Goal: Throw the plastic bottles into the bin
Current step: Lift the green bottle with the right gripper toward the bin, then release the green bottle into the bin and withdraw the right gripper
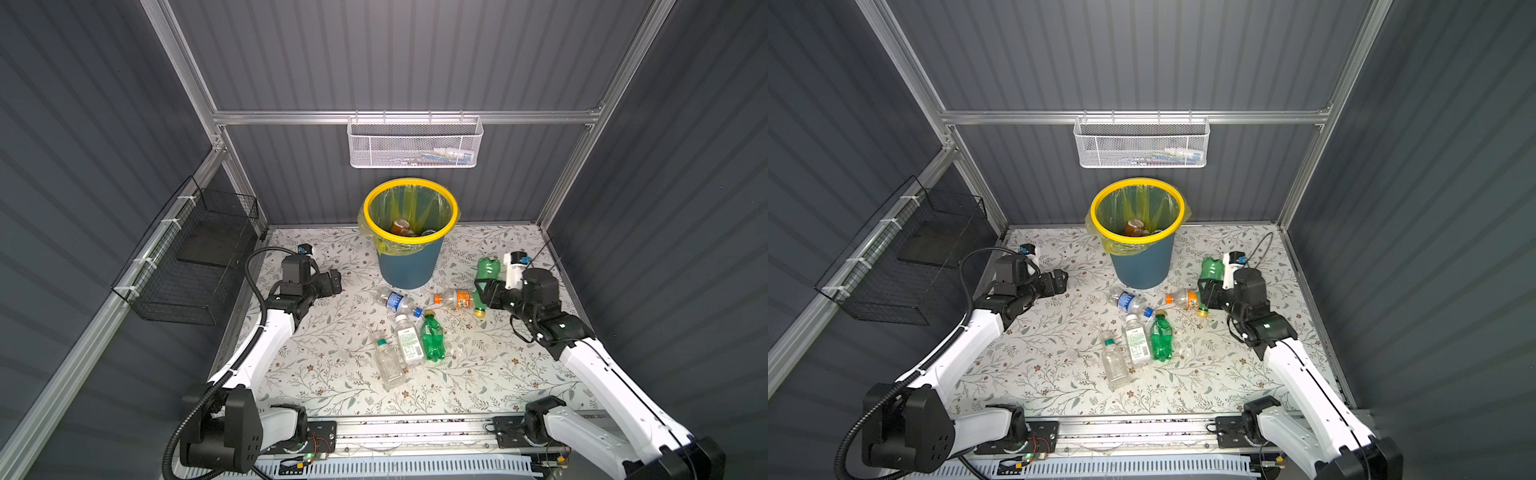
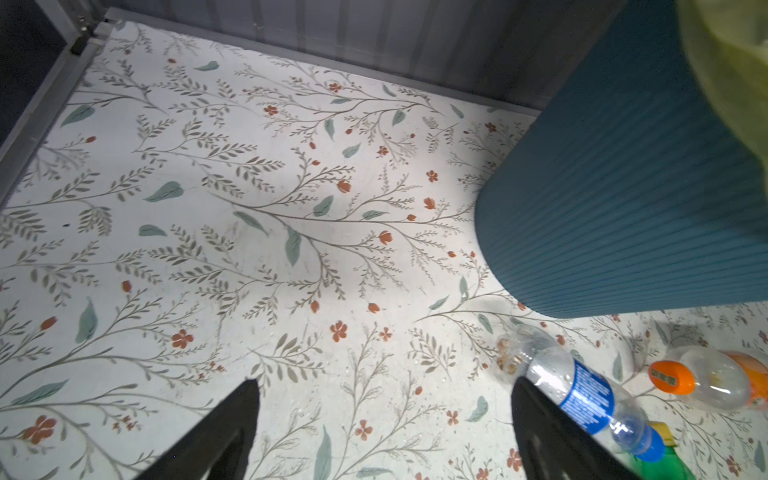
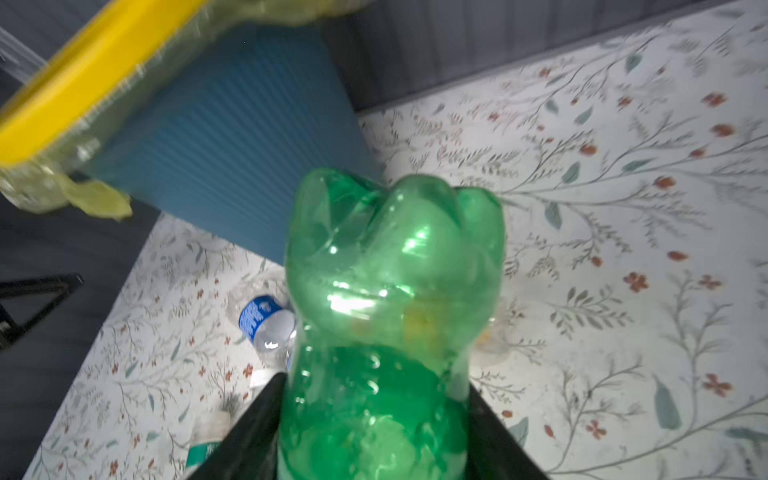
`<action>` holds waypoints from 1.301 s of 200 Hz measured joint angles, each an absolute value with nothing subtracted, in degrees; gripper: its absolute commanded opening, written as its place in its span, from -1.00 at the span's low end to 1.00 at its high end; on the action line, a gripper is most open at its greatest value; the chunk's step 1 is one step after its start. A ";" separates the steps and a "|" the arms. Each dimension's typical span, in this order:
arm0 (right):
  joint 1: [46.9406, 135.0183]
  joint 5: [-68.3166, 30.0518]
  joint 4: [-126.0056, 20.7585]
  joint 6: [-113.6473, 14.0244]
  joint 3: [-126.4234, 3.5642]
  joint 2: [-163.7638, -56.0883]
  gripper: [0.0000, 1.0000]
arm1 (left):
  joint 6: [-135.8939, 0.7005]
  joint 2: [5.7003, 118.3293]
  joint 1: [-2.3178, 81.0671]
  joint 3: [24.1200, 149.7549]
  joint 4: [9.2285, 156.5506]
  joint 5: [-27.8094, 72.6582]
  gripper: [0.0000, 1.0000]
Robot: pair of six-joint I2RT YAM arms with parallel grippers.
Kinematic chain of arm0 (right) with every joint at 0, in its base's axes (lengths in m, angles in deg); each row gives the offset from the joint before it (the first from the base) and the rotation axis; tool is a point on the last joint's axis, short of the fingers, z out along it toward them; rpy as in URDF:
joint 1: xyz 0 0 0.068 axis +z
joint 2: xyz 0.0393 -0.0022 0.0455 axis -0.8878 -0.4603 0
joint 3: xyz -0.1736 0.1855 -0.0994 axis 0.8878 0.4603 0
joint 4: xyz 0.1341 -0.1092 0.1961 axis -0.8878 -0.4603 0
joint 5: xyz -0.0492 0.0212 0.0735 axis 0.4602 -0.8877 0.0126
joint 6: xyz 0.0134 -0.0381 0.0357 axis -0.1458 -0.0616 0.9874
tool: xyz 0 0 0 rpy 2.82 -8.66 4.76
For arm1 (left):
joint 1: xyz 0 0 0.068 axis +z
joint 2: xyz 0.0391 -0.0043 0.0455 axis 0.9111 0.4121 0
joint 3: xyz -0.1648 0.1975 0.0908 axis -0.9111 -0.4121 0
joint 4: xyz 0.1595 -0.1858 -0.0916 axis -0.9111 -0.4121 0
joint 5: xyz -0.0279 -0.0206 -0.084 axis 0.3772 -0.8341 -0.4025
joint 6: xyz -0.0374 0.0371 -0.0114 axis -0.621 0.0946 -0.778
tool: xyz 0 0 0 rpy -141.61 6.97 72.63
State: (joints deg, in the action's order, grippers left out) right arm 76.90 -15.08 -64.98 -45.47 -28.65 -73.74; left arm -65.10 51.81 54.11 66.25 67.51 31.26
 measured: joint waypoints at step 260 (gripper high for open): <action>83.55 -22.49 -78.07 -54.15 -81.82 -105.17 0.88 | -93.84 42.48 9.04 61.04 47.82 56.42 0.98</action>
State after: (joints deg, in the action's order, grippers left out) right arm 83.55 -22.49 -78.07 -54.15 -81.82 -105.17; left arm -93.84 42.48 9.04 61.04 47.82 56.42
